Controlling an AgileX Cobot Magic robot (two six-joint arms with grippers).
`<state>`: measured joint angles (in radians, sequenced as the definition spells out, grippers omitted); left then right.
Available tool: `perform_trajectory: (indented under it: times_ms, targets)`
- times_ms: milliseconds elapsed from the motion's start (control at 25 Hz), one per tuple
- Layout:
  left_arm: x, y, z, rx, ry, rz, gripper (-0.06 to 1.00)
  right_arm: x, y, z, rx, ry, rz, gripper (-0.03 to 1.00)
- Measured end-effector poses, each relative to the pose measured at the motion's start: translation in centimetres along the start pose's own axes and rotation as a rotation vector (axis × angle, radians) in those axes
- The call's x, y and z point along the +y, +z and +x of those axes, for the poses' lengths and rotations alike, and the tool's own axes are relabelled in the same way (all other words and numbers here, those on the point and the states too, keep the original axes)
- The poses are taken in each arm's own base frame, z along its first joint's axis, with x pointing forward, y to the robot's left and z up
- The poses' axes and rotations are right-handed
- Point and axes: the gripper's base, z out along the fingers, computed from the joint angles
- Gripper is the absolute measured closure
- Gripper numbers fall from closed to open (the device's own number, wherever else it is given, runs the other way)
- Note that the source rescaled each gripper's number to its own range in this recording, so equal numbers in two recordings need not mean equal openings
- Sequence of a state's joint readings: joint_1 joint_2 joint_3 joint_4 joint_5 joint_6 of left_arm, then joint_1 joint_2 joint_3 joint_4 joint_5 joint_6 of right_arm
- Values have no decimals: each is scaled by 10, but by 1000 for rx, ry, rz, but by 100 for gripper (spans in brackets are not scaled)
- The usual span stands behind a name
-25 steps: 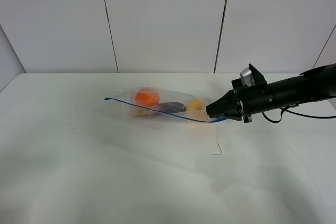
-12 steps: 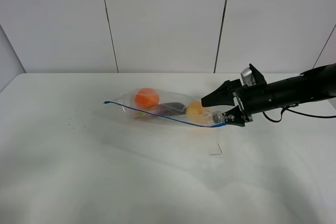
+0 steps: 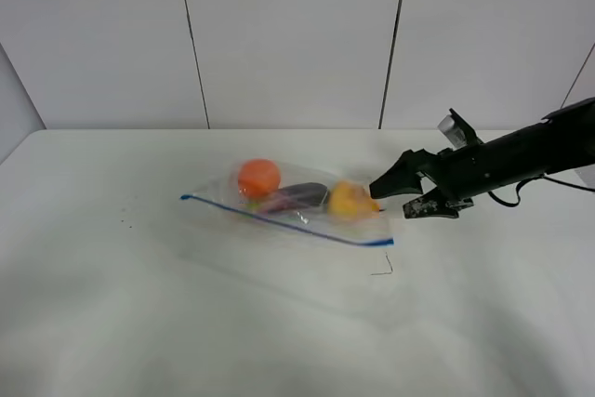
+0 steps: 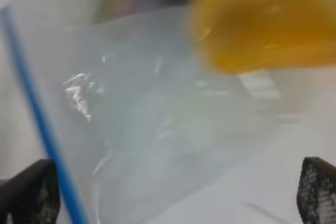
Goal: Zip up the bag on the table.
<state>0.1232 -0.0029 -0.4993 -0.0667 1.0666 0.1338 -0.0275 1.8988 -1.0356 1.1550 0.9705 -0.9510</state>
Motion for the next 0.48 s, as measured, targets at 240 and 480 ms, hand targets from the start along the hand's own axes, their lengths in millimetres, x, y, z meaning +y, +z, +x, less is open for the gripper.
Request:
perform_trajectory:
  times_ms: [240, 480]
  targets:
    - [0, 0, 0, -1, 0, 0, -5, -14, -34, 3, 25, -52, 477, -3]
    - [0, 0, 0, -2, 0, 0, -5, -13, -61, 7, 53, -79, 698, -3]
